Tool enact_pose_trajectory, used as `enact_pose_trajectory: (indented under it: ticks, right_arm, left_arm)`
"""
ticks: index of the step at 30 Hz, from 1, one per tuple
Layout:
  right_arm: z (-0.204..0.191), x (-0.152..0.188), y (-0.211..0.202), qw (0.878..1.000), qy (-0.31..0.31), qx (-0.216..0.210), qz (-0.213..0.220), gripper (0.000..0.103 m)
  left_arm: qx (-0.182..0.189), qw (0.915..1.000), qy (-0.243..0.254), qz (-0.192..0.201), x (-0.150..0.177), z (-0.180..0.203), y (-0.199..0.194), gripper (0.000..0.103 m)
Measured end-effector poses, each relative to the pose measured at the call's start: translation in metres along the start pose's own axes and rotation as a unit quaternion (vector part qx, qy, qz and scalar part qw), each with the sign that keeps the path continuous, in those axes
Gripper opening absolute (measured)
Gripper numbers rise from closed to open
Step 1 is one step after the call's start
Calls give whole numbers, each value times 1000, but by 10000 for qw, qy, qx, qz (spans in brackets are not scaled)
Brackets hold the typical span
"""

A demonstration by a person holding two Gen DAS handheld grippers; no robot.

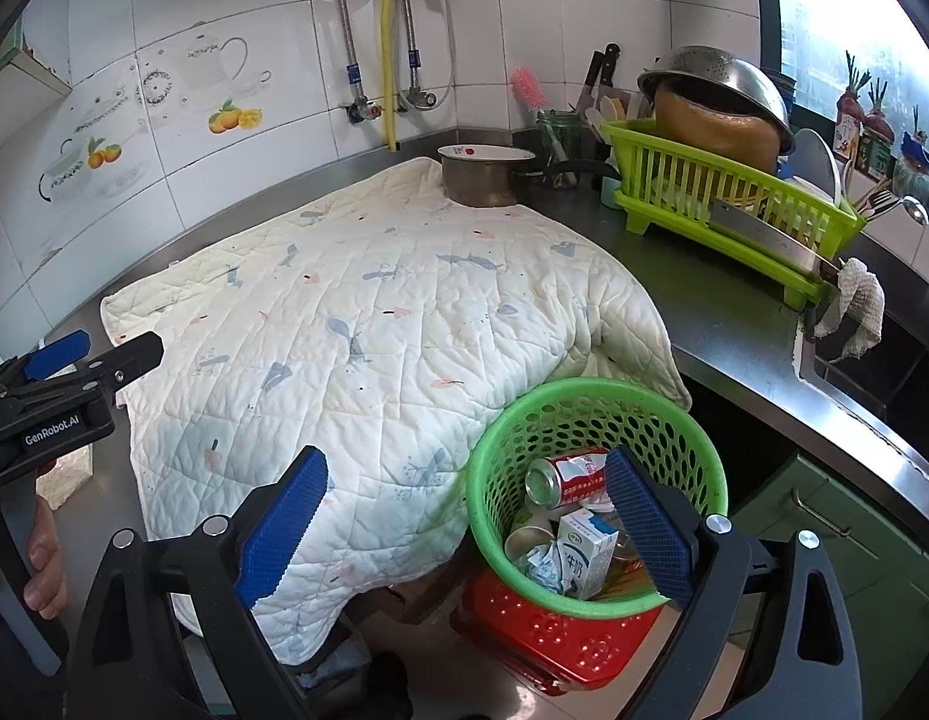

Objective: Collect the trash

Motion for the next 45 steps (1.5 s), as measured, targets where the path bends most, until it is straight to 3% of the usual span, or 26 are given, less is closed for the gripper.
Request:
enact_pose_trajectory:
  ticks: [45]
  right_arm:
    - [-2,-2,-9,9999,-55,26,128,91]
  left_arm:
    - [-85,9997,-96,186,-2,-2,-13,98]
Point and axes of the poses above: each gripper's, at about its wrist camera, not at the fingertips, and y roughly the way its jaws point, z to its right, x to its underside, the point moved 9 cm from there along y, roughly the way its jaws point, and after that the axes turned 12 degrees about -y, right-handed, at the moved point
